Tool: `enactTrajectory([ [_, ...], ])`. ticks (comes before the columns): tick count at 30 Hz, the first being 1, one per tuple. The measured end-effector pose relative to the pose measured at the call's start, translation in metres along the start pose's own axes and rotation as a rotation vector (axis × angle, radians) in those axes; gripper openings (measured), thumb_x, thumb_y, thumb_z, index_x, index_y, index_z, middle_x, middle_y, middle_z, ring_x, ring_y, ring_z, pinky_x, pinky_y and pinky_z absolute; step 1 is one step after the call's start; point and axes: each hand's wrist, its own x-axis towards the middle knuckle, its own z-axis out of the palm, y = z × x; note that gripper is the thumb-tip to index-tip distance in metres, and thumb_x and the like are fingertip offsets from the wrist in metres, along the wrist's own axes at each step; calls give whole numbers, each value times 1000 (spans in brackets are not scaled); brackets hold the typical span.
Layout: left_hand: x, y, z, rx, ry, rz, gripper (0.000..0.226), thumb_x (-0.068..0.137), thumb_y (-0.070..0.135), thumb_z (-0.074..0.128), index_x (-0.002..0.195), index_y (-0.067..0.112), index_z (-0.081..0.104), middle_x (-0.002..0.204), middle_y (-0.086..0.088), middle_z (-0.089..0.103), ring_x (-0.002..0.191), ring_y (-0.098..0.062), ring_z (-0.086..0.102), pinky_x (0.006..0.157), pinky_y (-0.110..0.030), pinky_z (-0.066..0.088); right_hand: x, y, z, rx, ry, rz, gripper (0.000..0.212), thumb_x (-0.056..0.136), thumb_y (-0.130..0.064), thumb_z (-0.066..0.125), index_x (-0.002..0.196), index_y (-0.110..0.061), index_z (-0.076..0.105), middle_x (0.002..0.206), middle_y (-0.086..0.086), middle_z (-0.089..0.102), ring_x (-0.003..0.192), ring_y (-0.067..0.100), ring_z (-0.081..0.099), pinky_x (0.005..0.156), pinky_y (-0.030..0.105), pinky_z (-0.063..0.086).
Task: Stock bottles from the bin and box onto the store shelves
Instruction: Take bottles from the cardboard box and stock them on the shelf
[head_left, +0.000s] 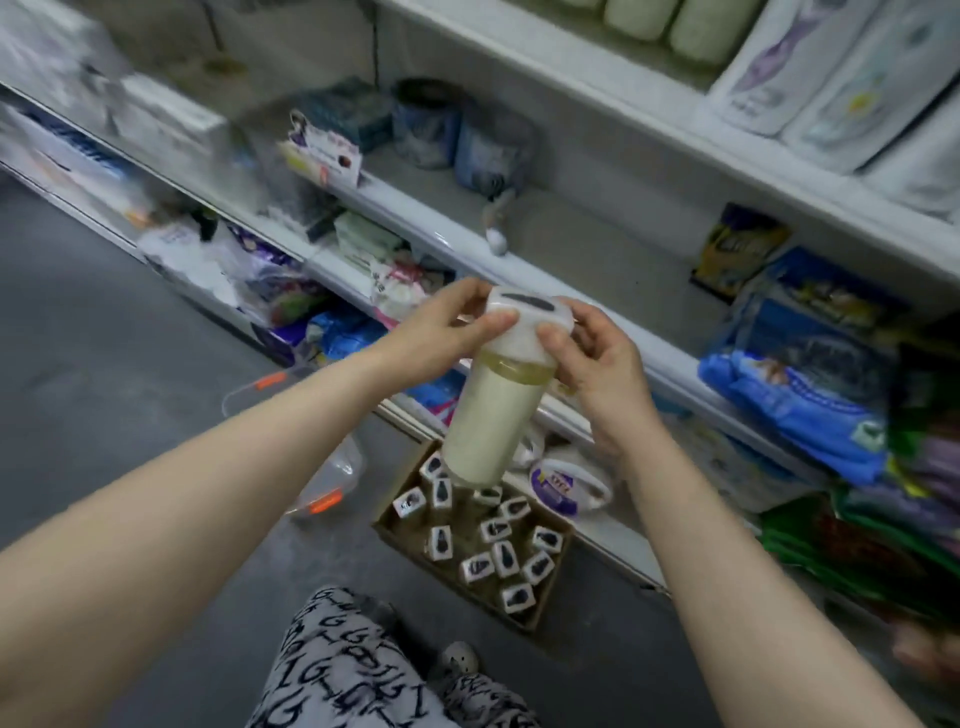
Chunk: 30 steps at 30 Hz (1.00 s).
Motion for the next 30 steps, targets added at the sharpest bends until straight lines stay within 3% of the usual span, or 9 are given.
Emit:
enactTrajectory([
  [1,-1,8,-7,0,27,6,35,94,38,62,113,9,57,110,-8,64,100,-21,65,86,-42,57,1,-10,6,19,-4,-15,28,93,-15,67,120,-20,62,117,3,71,105,15,69,84,32,56],
  [4,-1,33,-31,-2,98,27,47,76,61,64,102,22,59,100,-4,64,85,-19,68,69,-36,59,3,-45,24,63,0,-42,33,95,-12,62,128,-11,58,114,4,71,95,11,70,77,27,58],
  [7,3,55,-64,93,152,84,49,78,64,63,103,23,59,100,-3,66,91,-26,69,81,-51,58,8,-78,44,55,-3,-79,33,96,-18,62,128,-11,58,112,1,72,97,13,70,83,30,59],
  [10,5,79,-93,147,184,152,57,76,69,60,107,21,60,103,-1,66,92,-21,68,80,-50,58,16,-108,66,48,6,-132,32,97,-21,61,127,-11,59,110,1,72,98,15,69,83,32,59],
  [15,12,105,-151,106,159,201,61,71,73,60,105,22,60,104,-8,67,96,-25,68,80,-51,59,33,-150,114,70,34,-198,34,98,-25,58,128,-8,60,115,13,70,95,21,67,81,38,55],
  [20,25,124,-211,91,179,259,56,71,69,62,98,20,62,99,-10,68,92,-27,69,76,-50,60,54,-185,165,119,58,-251,35,99,-23,57,130,-6,58,108,6,71,86,11,69,69,24,57],
  [25,38,136,-259,2,178,261,57,66,69,67,96,21,61,89,-3,66,92,-28,70,77,-50,60,75,-210,206,130,98,-278,34,98,-29,58,129,-13,59,109,2,72,87,12,68,67,26,57],
  [30,61,143,-300,-16,187,287,61,64,72,68,96,20,62,91,-9,66,92,-33,69,78,-54,59,107,-230,234,175,109,-293,31,95,-30,63,122,-16,64,107,4,72,93,19,67,63,24,54],
])
